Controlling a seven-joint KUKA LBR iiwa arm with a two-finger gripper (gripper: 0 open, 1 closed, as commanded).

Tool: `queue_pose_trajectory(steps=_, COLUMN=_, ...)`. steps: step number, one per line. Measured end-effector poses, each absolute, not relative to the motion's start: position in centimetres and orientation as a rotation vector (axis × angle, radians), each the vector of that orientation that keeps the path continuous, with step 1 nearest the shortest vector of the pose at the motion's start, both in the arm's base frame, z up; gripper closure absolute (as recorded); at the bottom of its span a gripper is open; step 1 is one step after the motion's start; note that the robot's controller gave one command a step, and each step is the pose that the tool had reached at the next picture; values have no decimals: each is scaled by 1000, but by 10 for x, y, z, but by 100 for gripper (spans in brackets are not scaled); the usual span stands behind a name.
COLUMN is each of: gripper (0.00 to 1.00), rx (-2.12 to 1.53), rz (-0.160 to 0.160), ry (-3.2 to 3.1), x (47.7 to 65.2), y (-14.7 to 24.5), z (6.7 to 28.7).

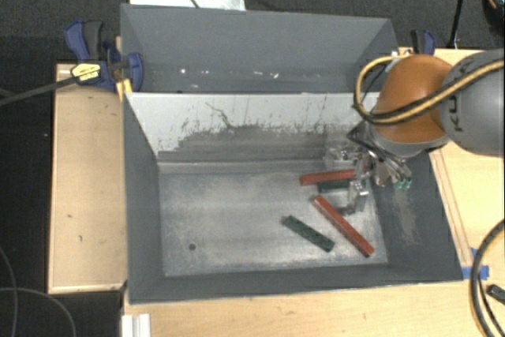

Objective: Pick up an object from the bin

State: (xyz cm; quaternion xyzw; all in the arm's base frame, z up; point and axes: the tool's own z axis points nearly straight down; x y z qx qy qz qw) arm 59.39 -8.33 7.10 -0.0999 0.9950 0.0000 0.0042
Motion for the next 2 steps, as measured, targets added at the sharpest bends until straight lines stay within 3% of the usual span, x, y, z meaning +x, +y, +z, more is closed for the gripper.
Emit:
queue_pose_trajectory(steps=1, gripper=100, rx=-312, rz=-1, ry=3118, x=594, y=-84, z=71)
queue_pose_trajectory(steps=2, gripper=100, rx=-823, rz=-4, ry=3023, x=563, y=-79, z=206)
